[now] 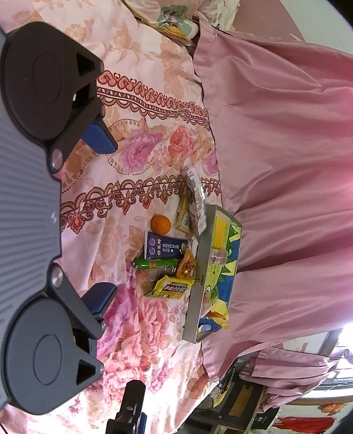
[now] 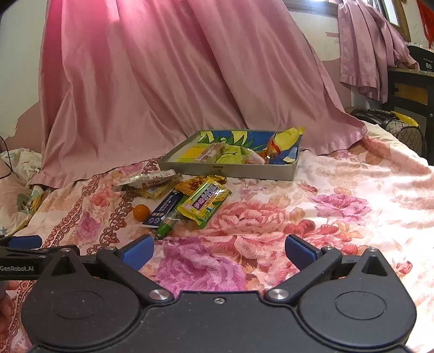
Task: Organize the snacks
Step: 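Grasp the yellow biscuit pack with the right tool while the left tool grasps the small orange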
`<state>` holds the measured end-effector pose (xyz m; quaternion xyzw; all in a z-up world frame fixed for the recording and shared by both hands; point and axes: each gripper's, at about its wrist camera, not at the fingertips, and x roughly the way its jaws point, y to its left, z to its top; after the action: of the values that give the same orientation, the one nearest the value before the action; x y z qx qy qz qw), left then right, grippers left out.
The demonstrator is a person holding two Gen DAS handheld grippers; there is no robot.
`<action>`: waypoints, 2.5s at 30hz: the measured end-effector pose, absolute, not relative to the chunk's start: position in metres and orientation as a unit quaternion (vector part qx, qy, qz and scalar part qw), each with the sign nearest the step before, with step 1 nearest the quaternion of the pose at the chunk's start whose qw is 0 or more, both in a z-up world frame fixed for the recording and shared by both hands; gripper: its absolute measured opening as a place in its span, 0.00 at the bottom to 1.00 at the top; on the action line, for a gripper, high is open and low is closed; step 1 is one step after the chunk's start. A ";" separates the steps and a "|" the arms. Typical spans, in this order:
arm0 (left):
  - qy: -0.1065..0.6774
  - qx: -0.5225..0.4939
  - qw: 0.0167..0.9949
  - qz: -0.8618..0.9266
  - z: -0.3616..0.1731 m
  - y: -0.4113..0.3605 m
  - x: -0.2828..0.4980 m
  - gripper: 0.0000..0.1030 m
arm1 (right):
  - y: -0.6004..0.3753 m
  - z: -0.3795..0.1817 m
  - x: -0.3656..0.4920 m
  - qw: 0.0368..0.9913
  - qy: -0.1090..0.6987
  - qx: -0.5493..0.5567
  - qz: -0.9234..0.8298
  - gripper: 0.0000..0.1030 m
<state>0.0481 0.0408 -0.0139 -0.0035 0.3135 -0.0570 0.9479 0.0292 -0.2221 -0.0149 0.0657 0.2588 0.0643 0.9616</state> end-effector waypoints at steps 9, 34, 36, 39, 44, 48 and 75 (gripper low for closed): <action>0.325 -0.001 0.944 -0.051 -0.018 0.043 0.051 1.00 | -0.219 -0.021 0.033 0.956 0.275 0.066 0.076 0.99; 0.345 -0.001 0.936 -0.071 -0.032 0.061 0.122 1.00 | -0.204 -0.040 0.091 0.953 0.282 0.067 0.083 0.99; 0.349 0.007 0.934 -0.078 -0.033 0.063 0.132 1.00 | -0.200 -0.043 0.104 0.954 0.280 0.066 0.089 0.99; 0.359 0.022 0.928 -0.097 -0.034 0.064 0.147 1.00 | -0.194 -0.047 0.127 0.955 0.273 0.066 0.096 0.99; 0.360 0.039 0.923 -0.131 -0.031 0.067 0.173 1.00 | -0.185 -0.057 0.166 0.956 0.266 0.059 0.110 0.99; 0.368 0.014 0.918 -0.148 -0.030 0.069 0.197 1.00 | -0.182 -0.065 0.191 0.954 0.268 0.064 0.120 0.99; 0.412 0.003 0.886 -0.214 -0.076 0.051 0.257 0.70 | -0.193 -0.100 0.257 0.919 0.315 0.173 0.160 0.76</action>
<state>0.2569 0.0505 -0.0763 0.0030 0.4120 -0.2138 0.8858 0.2566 -0.1933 -0.1003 0.1731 0.3150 0.1596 0.9194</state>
